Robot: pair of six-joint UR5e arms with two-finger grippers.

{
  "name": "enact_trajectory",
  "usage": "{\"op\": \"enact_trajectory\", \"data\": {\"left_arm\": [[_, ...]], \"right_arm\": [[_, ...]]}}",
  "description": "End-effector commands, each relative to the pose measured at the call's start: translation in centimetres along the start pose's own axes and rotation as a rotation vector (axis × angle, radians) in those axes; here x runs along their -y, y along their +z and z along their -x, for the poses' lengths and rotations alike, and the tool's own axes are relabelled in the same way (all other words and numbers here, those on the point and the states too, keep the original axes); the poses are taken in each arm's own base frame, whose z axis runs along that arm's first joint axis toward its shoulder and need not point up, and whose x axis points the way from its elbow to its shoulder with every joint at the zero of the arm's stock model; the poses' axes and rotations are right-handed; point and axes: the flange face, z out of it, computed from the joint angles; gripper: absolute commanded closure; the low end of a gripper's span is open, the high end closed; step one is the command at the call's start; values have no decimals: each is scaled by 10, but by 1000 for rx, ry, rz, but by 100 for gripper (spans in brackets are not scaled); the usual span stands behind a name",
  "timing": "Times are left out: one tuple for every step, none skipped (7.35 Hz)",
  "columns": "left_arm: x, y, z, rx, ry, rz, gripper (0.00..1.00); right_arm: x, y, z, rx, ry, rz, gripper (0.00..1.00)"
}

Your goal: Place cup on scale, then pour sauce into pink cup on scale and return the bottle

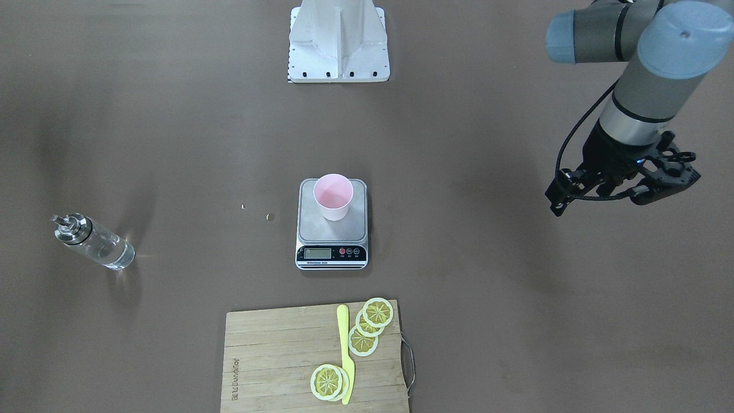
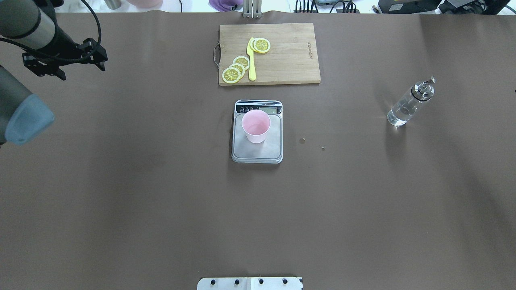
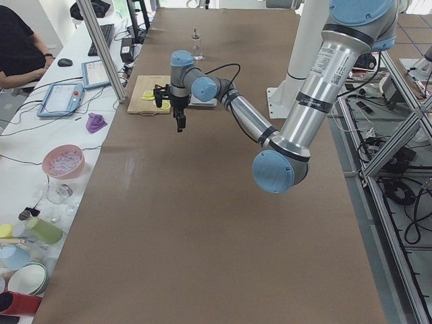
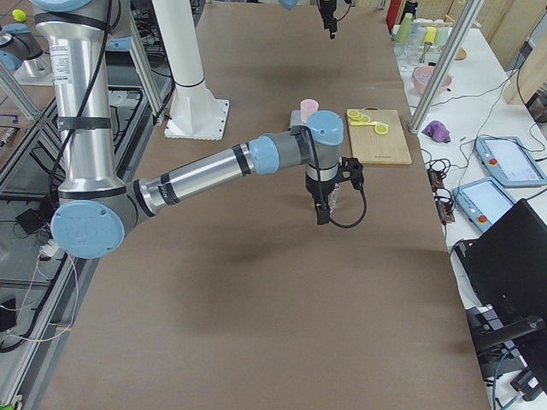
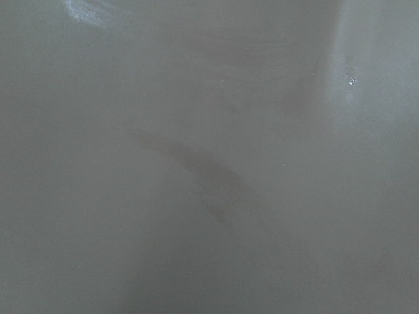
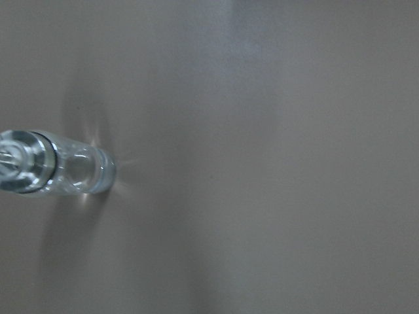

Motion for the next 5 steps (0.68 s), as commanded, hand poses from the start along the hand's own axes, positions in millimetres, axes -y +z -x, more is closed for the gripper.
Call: {"op": "enact_trajectory", "data": {"left_arm": [[48,-18,66,-43,82,61,2],[65,-21,129,-53,128,90,2],[83,-18,192,-37,194,96,2],[91,2,257,-1,243,136,2],[98,9,322,16,270,157,2]], "right_arm": [[-4,23,-53,49,-12,56,0],[-5,29,-60,52,5,69,0],[-6,31,-68,55,22,73,0],[-16,39,-82,78,61,86,0],[-21,35,-86,131,84,76,0]]}}
